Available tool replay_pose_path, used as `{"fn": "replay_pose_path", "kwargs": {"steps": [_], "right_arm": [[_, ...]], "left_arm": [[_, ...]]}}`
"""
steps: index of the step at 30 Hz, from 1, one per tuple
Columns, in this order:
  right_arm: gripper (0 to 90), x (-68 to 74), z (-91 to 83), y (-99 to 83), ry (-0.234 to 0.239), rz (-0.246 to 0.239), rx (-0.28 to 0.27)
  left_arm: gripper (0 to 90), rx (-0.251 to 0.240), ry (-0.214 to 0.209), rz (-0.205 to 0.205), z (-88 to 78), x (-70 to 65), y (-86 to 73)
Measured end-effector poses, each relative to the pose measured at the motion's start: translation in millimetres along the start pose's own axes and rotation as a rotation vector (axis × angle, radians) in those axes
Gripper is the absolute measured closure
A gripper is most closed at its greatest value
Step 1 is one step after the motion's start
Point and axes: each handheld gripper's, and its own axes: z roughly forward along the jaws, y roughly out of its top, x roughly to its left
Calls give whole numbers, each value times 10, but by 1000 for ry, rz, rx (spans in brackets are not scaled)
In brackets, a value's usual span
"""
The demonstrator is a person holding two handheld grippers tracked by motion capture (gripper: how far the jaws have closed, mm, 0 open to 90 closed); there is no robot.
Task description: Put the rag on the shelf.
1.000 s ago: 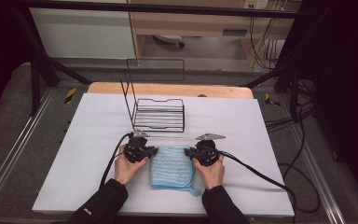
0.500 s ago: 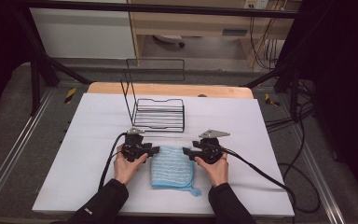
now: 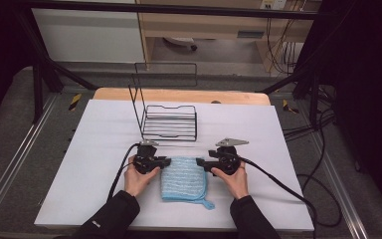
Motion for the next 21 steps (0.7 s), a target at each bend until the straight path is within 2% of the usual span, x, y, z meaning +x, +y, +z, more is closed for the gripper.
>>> {"fn": "replay_pose_path", "kwargs": {"steps": [3, 9, 11, 17, 18, 21], "right_arm": [[385, -42, 81, -16, -12, -1, 12], [498, -83, 200, -74, -17, 0, 69], [545, -88, 216, -74, -3, 19, 79], [646, -74, 217, -62, 19, 36, 118], [679, -76, 215, -58, 38, 51, 134], [717, -74, 214, -55, 50, 66, 149]], "left_arm": [[775, 0, 0, 8, 2, -8, 0], [792, -1, 3, 29, 4, -16, -2], [793, -2, -3, 22, 4, -9, -4], [801, 0, -2, 34, 2, -14, 0], [808, 0, -6, 29, 2, -11, 0], [811, 2, -15, 25, -1, -1, 4]]}}
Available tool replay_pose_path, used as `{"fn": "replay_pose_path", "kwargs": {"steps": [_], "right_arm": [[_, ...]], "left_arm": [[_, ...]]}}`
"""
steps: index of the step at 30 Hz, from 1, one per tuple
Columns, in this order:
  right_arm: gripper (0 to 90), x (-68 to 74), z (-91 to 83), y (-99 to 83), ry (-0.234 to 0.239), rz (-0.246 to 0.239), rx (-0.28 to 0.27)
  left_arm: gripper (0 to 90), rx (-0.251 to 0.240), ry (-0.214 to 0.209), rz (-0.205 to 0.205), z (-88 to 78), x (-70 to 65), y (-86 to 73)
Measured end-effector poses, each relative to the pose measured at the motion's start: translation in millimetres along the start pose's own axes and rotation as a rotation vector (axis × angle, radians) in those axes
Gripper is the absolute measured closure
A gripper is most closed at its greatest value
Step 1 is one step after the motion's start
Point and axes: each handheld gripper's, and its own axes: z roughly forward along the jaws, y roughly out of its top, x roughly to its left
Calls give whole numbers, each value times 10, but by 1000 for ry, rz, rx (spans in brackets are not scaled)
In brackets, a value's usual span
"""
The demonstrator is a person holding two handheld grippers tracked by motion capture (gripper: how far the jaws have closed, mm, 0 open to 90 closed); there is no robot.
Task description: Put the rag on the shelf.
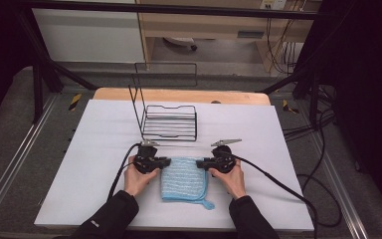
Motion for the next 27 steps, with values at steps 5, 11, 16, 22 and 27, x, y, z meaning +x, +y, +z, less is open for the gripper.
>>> {"fn": "replay_pose_path", "kwargs": {"steps": [5, 11, 16, 22, 27], "right_arm": [[777, 3, 2, -2, 17, 22, 2], [799, 30, -34, -1, 6, 28, -23], [800, 57, -86, 11, 9, 29, -42], [801, 95, -179, 34, 19, 29, -86], [802, 134, -268, 56, 34, 27, -131]], "left_arm": [[817, 0, -11, -2, -8, 14, 4], [824, -12, -18, 0, -44, 14, 11], [824, -40, -28, 12, -107, 2, 22], [823, -77, -37, 43, -216, -41, 57], [821, -123, -35, 61, -318, -68, 80]]}}
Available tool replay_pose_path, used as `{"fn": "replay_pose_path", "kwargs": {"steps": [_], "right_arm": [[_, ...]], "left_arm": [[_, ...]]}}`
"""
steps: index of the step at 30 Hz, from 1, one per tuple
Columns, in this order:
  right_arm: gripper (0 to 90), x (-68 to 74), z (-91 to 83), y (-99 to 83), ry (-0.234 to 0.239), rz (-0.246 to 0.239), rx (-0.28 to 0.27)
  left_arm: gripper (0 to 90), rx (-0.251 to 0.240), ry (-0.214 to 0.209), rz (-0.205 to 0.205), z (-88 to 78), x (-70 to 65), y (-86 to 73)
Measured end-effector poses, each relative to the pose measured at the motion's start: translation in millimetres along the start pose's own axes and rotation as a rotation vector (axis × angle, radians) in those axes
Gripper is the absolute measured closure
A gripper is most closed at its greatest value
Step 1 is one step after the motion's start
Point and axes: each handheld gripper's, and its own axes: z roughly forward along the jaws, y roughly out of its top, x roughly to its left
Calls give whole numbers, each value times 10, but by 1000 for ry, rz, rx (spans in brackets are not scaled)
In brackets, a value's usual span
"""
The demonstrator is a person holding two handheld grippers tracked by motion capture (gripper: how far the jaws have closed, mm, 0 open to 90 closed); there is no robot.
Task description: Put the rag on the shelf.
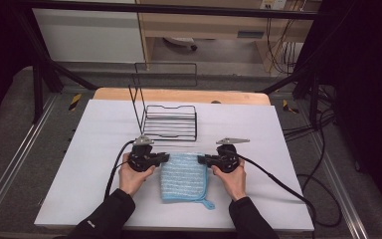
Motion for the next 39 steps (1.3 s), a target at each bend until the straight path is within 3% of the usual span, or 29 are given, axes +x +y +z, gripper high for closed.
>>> {"fn": "replay_pose_path", "kwargs": {"steps": [7, 13, 25, 39], "right_arm": [[804, 54, -124, 51, 16, -25, -54], [806, 131, -178, 89, 20, -48, -81], [808, 280, -345, 182, 6, -102, -155], [812, 420, -555, 275, -1, -158, -232]], "left_arm": [[820, -60, 5, 28, -122, -95, 46], [821, -85, 12, 23, -217, -122, 63], [822, -154, 27, 62, -424, -256, 156], [821, -235, 17, 84, -616, -386, 246]]}}
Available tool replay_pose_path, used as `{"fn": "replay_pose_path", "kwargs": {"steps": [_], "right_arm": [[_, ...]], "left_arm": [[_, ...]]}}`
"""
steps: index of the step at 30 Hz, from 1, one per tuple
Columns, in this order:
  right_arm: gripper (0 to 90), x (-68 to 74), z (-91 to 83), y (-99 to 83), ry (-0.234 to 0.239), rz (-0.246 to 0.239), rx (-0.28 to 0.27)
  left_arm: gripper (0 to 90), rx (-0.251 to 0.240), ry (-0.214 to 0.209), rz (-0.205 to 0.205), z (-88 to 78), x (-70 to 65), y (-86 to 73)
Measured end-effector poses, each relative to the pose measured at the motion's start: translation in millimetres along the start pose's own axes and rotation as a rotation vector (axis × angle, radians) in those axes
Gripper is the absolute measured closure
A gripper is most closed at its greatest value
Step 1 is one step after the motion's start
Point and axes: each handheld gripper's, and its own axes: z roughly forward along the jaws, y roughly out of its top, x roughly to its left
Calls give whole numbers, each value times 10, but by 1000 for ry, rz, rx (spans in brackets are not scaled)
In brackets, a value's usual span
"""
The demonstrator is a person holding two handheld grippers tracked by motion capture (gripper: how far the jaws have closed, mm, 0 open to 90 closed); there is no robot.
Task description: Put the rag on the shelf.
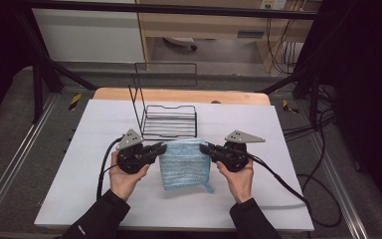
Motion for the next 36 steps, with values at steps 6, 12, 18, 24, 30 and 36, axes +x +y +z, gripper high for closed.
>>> {"fn": "replay_pose_path", "kwargs": {"steps": [6, 12, 18, 24, 30, 36], "right_arm": [[812, 83, -69, 68, 3, -26, -36], [813, 145, -135, 121, 4, -43, -68], [813, 197, -198, 168, -2, -59, -103], [813, 252, -243, 215, -2, -71, -136], [814, 313, -304, 291, -7, -91, -175], [815, 381, -358, 375, -19, -116, -210]], "left_arm": [[821, -30, 9, 9, -59, -22, 40], [821, -61, 9, 15, -119, -50, 85], [821, -98, 10, 36, -181, -94, 144], [821, -138, 14, 46, -251, -127, 205], [821, -168, 12, 58, -303, -149, 267], [821, -206, 16, 68, -348, -168, 353]]}}
